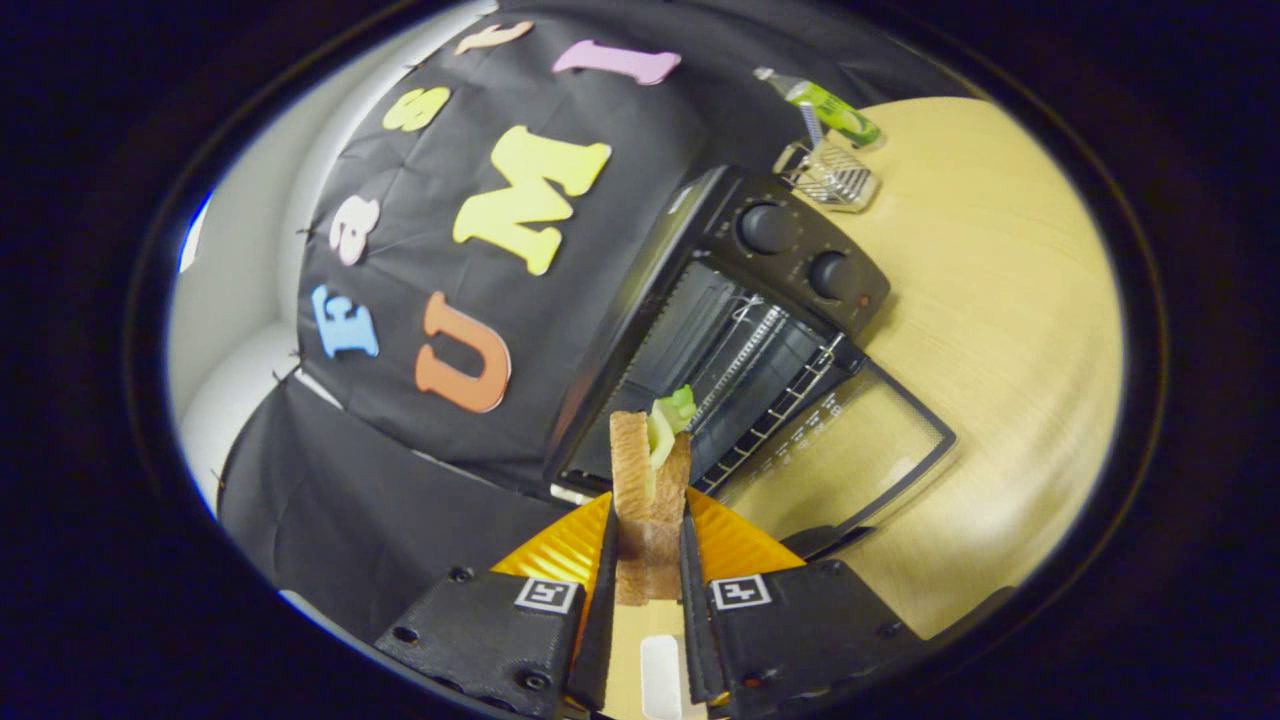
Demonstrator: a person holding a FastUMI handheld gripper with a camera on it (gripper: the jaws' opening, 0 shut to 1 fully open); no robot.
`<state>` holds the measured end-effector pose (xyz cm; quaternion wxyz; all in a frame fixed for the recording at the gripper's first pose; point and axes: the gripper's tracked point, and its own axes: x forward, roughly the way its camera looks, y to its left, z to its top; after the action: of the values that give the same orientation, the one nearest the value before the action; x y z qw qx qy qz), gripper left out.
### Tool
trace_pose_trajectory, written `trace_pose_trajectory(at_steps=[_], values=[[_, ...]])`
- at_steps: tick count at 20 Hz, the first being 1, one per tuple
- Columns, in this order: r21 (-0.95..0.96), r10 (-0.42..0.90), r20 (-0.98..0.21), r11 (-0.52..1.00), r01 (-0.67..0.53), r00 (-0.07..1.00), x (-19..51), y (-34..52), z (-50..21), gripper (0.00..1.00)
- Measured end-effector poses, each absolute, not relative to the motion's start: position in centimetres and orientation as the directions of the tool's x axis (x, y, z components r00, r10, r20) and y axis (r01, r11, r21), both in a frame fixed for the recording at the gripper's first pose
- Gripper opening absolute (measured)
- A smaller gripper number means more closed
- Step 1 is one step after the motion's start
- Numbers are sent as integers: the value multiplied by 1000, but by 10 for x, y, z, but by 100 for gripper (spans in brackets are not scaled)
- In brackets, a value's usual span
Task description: Open the toaster oven, put the food inside, and close the toaster oven door.
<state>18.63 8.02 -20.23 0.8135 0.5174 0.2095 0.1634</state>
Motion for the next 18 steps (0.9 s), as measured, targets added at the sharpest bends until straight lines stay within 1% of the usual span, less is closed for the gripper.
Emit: trace_pose_trajectory(at_steps=[2,5,8,9,10,12,14,16,18], values=[[937,455,-139,348,-33,879,206,75,-208,35],[968,382,-90,249,-9,920,231,67,-214,35],[983,340,-78,181,16,937,254,66,-219,35],[984,302,-90,173,39,949,263,62,-223,35],[982,261,-103,183,56,960,275,58,-227,35],[985,224,-105,159,70,969,288,59,-224,35],[977,207,-125,198,83,970,298,65,-228,35],[961,198,-157,256,103,968,305,72,-235,35],[946,231,-183,306,107,956,315,84,-238,36]])
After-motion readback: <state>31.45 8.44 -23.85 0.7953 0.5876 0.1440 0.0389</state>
